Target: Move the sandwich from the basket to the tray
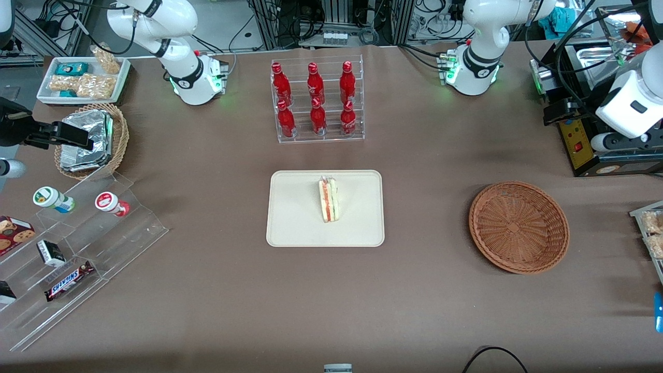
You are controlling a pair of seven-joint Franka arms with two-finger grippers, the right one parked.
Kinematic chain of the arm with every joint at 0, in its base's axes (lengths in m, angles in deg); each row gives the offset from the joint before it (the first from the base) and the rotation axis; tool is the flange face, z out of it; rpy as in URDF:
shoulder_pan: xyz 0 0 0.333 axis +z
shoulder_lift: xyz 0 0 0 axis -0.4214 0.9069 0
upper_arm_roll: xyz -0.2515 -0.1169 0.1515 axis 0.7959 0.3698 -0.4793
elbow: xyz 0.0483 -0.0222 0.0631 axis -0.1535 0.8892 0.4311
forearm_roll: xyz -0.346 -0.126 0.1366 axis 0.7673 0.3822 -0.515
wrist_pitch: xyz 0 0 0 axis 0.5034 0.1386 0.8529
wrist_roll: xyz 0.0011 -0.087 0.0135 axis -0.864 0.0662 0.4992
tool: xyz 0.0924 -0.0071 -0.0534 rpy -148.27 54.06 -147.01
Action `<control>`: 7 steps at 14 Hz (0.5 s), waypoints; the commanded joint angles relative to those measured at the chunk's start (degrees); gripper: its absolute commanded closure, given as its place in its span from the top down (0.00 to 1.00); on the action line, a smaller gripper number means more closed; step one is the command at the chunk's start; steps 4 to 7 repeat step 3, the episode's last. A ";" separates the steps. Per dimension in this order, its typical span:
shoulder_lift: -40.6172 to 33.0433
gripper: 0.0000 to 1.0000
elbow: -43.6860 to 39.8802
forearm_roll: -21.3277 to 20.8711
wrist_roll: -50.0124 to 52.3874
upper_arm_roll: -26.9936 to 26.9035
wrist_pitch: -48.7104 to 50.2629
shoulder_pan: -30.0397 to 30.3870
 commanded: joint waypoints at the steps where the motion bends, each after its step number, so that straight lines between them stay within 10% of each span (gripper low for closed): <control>1: 1.36 1.00 -1.63 0.02 0.55 0.91 0.45 0.98; 7: 1.36 1.00 -1.72 0.63 0.56 0.91 0.37 0.89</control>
